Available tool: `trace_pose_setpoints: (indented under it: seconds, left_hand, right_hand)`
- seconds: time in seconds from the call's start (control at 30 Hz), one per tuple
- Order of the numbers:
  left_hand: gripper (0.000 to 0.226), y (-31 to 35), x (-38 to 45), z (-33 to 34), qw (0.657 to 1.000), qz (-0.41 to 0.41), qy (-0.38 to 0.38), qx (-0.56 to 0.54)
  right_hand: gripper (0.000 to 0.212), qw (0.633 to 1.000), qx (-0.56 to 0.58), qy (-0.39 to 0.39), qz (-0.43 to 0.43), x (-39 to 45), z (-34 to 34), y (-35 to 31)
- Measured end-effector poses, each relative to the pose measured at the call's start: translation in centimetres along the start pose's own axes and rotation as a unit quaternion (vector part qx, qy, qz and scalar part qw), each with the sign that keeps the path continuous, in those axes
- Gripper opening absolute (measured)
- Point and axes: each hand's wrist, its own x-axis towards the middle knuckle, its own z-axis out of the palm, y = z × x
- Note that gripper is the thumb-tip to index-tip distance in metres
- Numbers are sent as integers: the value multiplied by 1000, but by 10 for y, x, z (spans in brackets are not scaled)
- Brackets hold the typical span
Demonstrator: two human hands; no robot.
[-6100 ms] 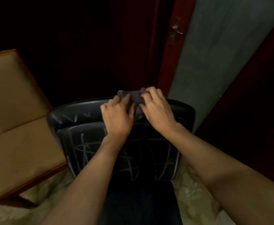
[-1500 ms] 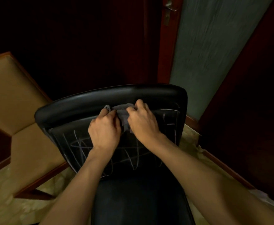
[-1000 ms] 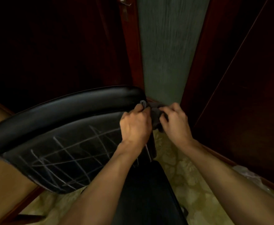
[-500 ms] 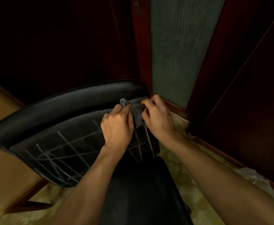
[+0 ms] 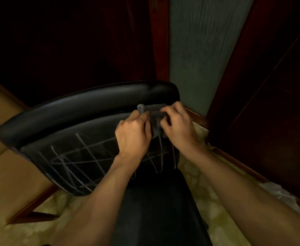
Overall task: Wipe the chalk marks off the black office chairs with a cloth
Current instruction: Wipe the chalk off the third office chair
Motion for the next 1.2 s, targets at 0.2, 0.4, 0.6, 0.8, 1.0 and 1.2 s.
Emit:
trace_pose_setpoints:
  seconds: [0.2, 0.4, 0.6, 0.8, 1.0, 1.2]
  left_hand:
    - [17, -9, 21, -20, 999, -17, 36, 10]
    - [27, -38, -42, 2, 997, -66, -27, -40]
    - [34, -42, -54, -5, 980, -140, 26, -136]
    - [22, -43, -37, 1, 978, -174, 36, -106]
    - [22, -48, -70, 11, 961, -245, -54, -117]
    - [24, -83, -39, -32, 966, -208, 110, -107]
  right_hand:
    - [20, 999, -12, 12, -48, 22, -8, -19]
    - [25, 995, -77, -44, -54, -26, 25, -8]
    - [28, 997, -27, -13, -74, -25, 20, -27]
    - [21, 993, -100, 12, -60, -21, 31, -26]
    - [15, 989, -111, -102, 10, -56, 40, -24]
    - [18, 996, -30, -10, -85, 4, 40, -85]
